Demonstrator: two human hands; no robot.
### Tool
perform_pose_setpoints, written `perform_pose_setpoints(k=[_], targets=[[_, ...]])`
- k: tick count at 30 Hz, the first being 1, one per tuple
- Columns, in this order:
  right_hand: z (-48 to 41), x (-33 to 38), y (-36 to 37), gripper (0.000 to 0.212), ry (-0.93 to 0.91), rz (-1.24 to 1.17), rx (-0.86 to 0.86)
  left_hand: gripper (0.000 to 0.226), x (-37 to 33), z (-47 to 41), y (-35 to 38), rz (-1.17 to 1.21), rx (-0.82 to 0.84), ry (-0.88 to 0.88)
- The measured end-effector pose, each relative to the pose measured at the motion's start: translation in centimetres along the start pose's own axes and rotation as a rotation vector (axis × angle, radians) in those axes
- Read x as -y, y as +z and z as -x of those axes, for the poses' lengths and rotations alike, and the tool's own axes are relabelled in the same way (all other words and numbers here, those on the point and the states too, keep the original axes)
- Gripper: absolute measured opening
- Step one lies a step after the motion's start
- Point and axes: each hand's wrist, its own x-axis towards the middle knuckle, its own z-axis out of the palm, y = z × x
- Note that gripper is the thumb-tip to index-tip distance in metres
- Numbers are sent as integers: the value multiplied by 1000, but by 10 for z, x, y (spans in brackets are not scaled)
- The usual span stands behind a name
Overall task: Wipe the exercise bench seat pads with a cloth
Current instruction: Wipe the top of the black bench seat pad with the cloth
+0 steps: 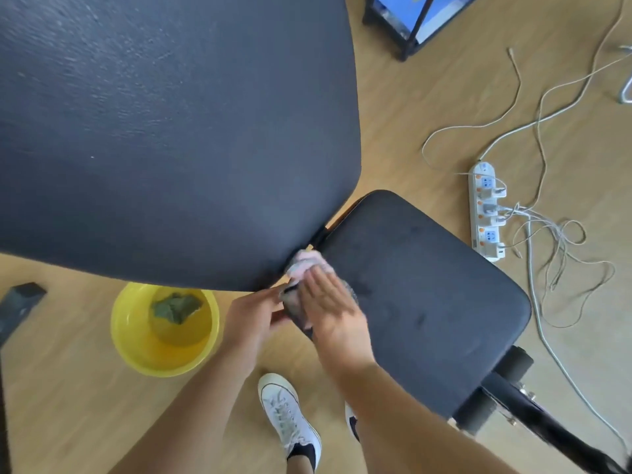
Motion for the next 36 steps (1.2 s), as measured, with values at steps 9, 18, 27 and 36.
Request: perform_pose_setpoints(k=[9, 18, 27, 36], targets=[[-60, -61, -45, 48, 244, 86, -12, 12, -2, 2, 0, 117, 6, -46], [26, -36, -35, 32, -472, 130, 272, 23, -15, 5, 3, 137, 26, -127], [16, -35, -8, 35, 25, 106, -6, 22, -3, 11, 12, -88, -42, 87], [30, -147, -88, 57, 337, 134, -148, 49, 2, 5, 14, -320, -29, 151]])
